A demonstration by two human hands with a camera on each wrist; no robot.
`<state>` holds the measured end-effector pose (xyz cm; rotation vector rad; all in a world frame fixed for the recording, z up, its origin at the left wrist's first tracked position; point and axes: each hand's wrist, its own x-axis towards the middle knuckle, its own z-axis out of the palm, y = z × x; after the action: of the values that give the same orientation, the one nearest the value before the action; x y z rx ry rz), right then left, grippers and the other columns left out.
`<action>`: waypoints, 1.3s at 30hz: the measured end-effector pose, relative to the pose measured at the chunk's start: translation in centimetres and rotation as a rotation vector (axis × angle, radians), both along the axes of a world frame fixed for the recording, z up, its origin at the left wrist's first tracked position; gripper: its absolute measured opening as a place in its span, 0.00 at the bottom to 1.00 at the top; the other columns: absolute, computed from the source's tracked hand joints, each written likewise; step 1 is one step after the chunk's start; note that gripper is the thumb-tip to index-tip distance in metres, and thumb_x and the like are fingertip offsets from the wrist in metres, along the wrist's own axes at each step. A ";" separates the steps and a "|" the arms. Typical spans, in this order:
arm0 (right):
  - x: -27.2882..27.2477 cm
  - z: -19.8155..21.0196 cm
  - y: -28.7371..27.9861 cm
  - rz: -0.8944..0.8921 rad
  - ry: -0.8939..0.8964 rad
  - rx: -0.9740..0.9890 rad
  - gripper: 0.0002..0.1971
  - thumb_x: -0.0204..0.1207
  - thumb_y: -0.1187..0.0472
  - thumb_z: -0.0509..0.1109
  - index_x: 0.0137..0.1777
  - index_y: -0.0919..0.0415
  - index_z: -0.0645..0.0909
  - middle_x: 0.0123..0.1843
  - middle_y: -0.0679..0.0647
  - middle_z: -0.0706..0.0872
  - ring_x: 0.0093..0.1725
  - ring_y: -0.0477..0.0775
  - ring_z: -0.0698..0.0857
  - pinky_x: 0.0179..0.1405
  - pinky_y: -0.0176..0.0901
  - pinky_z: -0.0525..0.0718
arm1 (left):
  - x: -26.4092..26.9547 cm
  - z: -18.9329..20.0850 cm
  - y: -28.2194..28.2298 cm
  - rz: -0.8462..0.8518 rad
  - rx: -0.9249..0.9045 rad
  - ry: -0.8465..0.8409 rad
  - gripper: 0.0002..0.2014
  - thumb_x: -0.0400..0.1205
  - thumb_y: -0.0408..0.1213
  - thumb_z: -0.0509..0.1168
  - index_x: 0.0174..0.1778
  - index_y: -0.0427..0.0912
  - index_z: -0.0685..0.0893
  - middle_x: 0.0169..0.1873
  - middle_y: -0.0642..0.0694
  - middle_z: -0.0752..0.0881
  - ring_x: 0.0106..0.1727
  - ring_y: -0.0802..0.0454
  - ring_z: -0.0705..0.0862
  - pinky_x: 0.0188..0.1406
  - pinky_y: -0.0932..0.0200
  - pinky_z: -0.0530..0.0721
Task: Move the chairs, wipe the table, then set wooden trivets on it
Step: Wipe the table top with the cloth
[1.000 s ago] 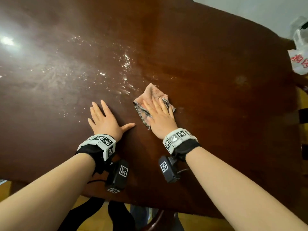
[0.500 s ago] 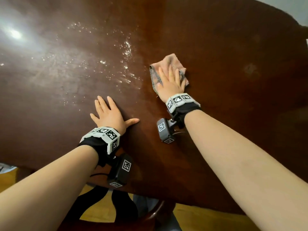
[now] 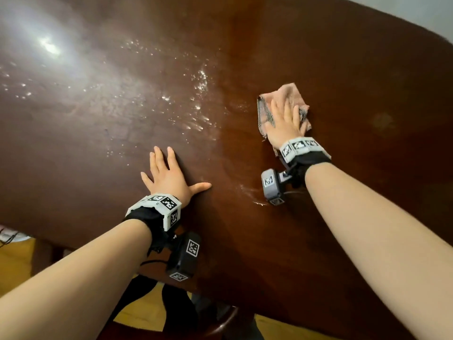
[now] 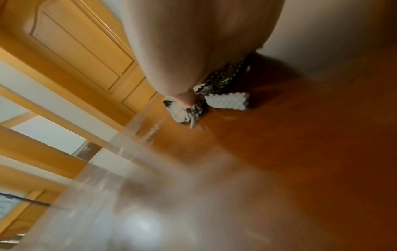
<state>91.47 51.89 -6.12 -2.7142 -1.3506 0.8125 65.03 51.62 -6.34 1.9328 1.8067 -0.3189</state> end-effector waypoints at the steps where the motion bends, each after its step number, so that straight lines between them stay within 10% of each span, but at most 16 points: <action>1: -0.7 -0.1 1.9 0.026 0.005 0.003 0.30 0.85 0.48 0.47 0.84 0.41 0.39 0.86 0.50 0.36 0.84 0.58 0.35 0.80 0.65 0.35 | -0.1 -0.2 0.0 -0.002 0.002 -0.001 0.64 0.62 0.71 0.69 0.83 0.45 0.39 0.83 0.41 0.37 0.84 0.45 0.36 0.80 0.33 0.45; 10: -10.0 -0.2 -2.9 0.475 0.039 0.057 0.31 0.85 0.49 0.51 0.84 0.40 0.41 0.86 0.47 0.38 0.85 0.54 0.39 0.81 0.61 0.37 | -0.7 -0.1 -0.3 -0.024 0.034 -0.037 0.64 0.61 0.72 0.69 0.83 0.47 0.41 0.84 0.43 0.39 0.84 0.46 0.38 0.80 0.35 0.45; 18: -5.7 -0.1 -8.5 -0.143 -0.031 -0.029 0.31 0.86 0.48 0.49 0.83 0.40 0.38 0.86 0.50 0.38 0.85 0.55 0.37 0.81 0.64 0.39 | -5.7 0.5 -0.5 -0.253 0.037 -0.068 0.57 0.69 0.71 0.64 0.84 0.44 0.42 0.84 0.45 0.38 0.84 0.47 0.38 0.82 0.38 0.45; 25: -21.0 -0.4 -10.8 0.120 -0.004 0.071 0.30 0.86 0.50 0.49 0.83 0.39 0.38 0.86 0.43 0.37 0.85 0.52 0.36 0.80 0.59 0.34 | -8.0 0.4 -2.4 -0.361 0.068 -0.098 0.57 0.69 0.69 0.65 0.84 0.40 0.45 0.84 0.44 0.41 0.85 0.47 0.41 0.81 0.37 0.46; 33: -15.3 0.1 -22.1 -0.173 -0.021 -0.010 0.30 0.87 0.49 0.45 0.81 0.38 0.32 0.86 0.47 0.36 0.84 0.51 0.35 0.80 0.58 0.36 | -6.1 0.0 -3.2 -0.418 0.008 -0.059 0.61 0.67 0.73 0.63 0.83 0.43 0.39 0.83 0.44 0.37 0.84 0.44 0.36 0.80 0.35 0.44; 39: -10.3 -0.8 -16.5 -0.444 -0.079 -0.037 0.30 0.86 0.47 0.45 0.84 0.45 0.37 0.86 0.52 0.37 0.85 0.57 0.36 0.81 0.64 0.38 | -6.0 -0.3 -3.1 -0.411 0.025 -0.046 0.61 0.66 0.72 0.64 0.83 0.43 0.39 0.84 0.43 0.38 0.84 0.43 0.37 0.80 0.34 0.44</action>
<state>81.14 35.36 -6.90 -2.9290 -0.6928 0.6980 59.01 48.50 -6.68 2.3028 1.3790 -0.3818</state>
